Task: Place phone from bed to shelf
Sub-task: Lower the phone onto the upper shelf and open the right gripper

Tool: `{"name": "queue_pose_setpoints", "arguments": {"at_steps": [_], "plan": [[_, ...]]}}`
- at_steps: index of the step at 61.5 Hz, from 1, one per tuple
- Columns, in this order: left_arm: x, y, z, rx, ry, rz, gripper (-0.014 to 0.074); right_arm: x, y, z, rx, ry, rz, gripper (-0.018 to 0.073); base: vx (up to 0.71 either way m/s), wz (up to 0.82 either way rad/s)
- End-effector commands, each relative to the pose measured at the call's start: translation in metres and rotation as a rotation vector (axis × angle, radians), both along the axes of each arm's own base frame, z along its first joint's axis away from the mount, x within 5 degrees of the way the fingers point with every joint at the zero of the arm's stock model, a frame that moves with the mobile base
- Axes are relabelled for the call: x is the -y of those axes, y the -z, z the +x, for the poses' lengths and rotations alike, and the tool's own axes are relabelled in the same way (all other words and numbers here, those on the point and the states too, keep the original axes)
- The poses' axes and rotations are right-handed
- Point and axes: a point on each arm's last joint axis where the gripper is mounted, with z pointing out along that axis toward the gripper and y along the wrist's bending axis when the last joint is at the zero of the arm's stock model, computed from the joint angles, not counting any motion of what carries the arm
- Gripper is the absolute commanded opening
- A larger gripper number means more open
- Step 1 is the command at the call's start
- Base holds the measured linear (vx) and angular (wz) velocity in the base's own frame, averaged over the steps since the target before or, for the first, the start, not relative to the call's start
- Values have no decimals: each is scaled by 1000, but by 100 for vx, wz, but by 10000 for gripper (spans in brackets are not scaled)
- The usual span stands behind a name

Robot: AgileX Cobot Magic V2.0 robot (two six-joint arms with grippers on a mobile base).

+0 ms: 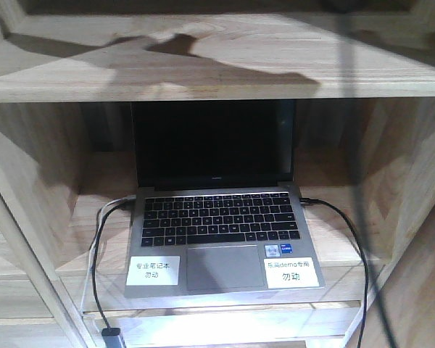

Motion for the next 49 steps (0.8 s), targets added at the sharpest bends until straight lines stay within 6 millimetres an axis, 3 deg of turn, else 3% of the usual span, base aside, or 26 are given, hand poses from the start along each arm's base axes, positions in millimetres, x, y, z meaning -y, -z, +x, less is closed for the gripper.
{"name": "queue_pose_setpoints", "arguments": {"at_steps": [1, 26, 49], "plan": [[0, -15, -2, 104, 2, -16, 1, -10, -23, -3, 71, 41, 112, -2, 0, 0], [0, -15, -2, 104, 2, -16, 1, -34, 25, 50, -22, 135, 123, -2, 0, 0], [0, -15, -2, 104, 2, -16, 1, -43, 54, 73, -51, 162, 88, 0, 0, 0]]}}
